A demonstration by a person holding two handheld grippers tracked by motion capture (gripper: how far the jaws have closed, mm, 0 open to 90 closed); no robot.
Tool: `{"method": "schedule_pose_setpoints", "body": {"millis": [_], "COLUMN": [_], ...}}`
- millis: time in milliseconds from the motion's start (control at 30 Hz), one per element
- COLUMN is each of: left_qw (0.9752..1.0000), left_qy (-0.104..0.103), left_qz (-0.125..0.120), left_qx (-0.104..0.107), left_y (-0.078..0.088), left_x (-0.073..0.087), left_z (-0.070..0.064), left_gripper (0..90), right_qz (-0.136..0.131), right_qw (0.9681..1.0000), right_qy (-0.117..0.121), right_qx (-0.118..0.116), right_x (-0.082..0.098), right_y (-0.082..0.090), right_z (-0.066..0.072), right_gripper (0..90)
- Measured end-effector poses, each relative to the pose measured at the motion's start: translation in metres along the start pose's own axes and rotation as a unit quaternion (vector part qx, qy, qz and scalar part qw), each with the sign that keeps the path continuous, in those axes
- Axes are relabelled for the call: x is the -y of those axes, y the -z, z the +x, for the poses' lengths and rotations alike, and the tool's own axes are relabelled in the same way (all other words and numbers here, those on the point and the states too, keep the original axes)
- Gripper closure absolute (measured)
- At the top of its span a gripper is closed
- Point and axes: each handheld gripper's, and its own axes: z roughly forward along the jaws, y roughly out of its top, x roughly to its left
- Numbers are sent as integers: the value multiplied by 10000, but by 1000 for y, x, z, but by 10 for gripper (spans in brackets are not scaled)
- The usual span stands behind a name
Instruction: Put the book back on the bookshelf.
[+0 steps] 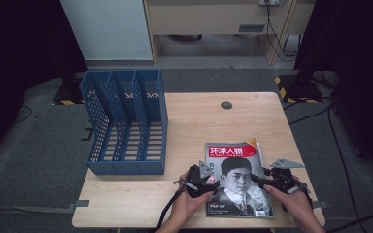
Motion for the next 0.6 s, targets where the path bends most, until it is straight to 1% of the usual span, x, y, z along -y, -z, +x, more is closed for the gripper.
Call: {"method": "schedule_pose_setpoints", "body": {"millis": [33, 67, 100, 200, 233, 267, 300, 333, 367, 400, 433, 467, 500, 533, 567, 600], "left_qw": [10000, 10000, 10000, 10000, 10000, 10000, 10000, 10000, 10000, 10000, 10000, 10000, 10000, 10000, 10000, 10000], "left_qy": [-2, -6, -8, -27, -27, -27, -26, -25, -27, -37, -37, -36, -36, -35, -36, -44], "left_qz": [1, 3, 3, 5, 6, 5, 4, 3, 4, 10, 9, 10, 9, 9, 9, 11], "left_qx": [0, 4, 25, 38, 38, 39, 39, 40, 45, 48, 49, 49, 48, 49, 55, 61], "left_y": [0, 0, 0, -1, -1, -1, -1, -1, 0, 0, 0, 0, 0, 0, 0, -1], "left_x": [0, 0, 0, -1, -1, -1, -1, 0, 0, 0, 0, 0, 0, 0, 0, -1], "left_z": [0, 0, 0, 1, 1, 1, 1, 1, 1, 0, 0, 0, 0, 0, 0, 0], "left_gripper": [356, 356, 356, 355, 355, 355, 356, 355, 355, 355, 354, 354, 354, 354, 353, 351], "right_qz": [-25, -69, -197, -266, -255, -169, -95, -68, -68, -74, -109, -114, -138, -183, -241, -262], "right_qw": [10000, 9998, 9994, 9992, 9993, 9995, 9999, 9999, 9999, 9999, 9999, 9999, 9999, 9998, 9997, 9996], "right_qy": [66, 152, 271, 280, 270, 233, 139, 125, 125, 38, -13, -17, -40, 33, 55, 55], "right_qx": [55, 101, 133, 82, 82, 87, 29, -1, -1, -62, -89, -88, -52, 22, 47, 35], "right_x": [-1, -1, -2, -2, -2, -1, -1, -1, -1, -2, -3, -3, -4, -4, -4, -5], "right_y": [0, 2, 7, 10, 9, 6, 1, -1, -1, -2, -3, -3, -3, -1, 2, 4], "right_z": [2, 4, 7, 10, 9, 8, 5, 3, 3, 2, 0, -1, -1, 0, 0, 1], "right_gripper": [487, 517, 540, 538, 523, 497, 441, 414, 414, 392, 390, 411, 461, 519, 549, 559]}}
